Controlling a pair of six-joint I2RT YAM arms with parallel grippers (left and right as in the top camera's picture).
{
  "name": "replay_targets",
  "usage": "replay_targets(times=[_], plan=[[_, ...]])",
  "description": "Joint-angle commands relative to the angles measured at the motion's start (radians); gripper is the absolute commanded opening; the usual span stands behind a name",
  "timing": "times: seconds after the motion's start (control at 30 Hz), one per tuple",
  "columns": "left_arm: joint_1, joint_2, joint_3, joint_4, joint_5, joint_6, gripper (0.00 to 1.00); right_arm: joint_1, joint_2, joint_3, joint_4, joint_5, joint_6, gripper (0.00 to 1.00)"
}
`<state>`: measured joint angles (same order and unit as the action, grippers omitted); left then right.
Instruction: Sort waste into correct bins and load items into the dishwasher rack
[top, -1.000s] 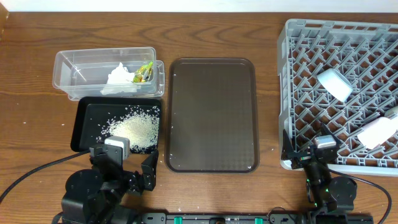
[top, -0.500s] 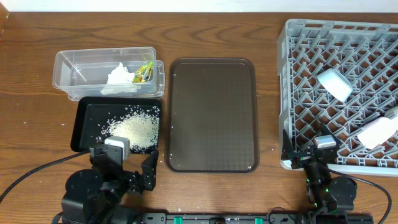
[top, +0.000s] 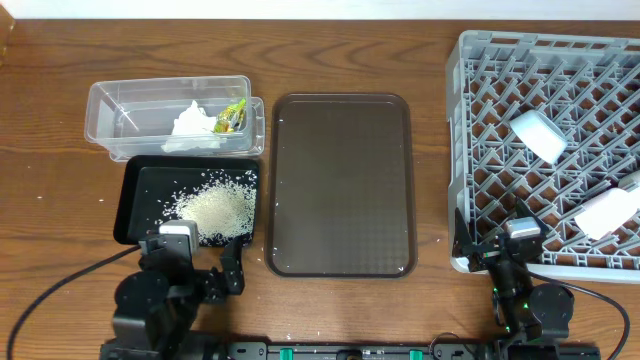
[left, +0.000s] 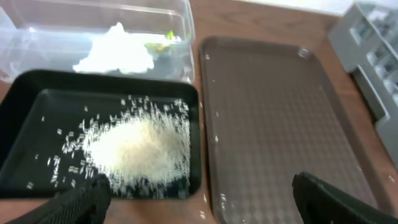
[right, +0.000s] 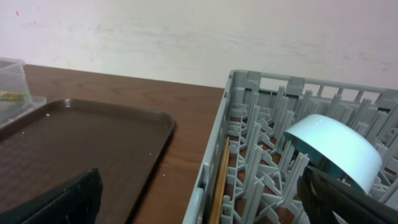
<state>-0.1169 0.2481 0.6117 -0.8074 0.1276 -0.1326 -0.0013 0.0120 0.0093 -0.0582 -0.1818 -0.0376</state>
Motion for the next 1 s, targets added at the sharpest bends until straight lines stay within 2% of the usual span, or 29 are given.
replay_targets(times=[0.0,0.23,0.37,0.43,0.97], plan=[[0.031,-0.079,-0.13,0.09,-0.009,0.008,0.96,0.014,-0.006,-0.004,-0.001,0.01,-0.013,0.99],[0.054,-0.222,-0.434,0.45,-0.009,0.008,0.96,0.014,-0.006,-0.004,-0.001,0.01,-0.013,0.99],[0.054,-0.247,-0.576,0.69,-0.009,0.008,0.96,0.014,-0.006,-0.004,-0.001,0.01,-0.013,0.99],[0.054,-0.246,-0.61,0.754,-0.01,0.009,0.96,0.014,-0.006,-0.004,-0.001,0.01,-0.013,0.99],[0.054,-0.243,-0.608,0.749,-0.009,0.008,0.96,0.014,-0.006,-0.004,-0.001,0.01,-0.013,0.99]])
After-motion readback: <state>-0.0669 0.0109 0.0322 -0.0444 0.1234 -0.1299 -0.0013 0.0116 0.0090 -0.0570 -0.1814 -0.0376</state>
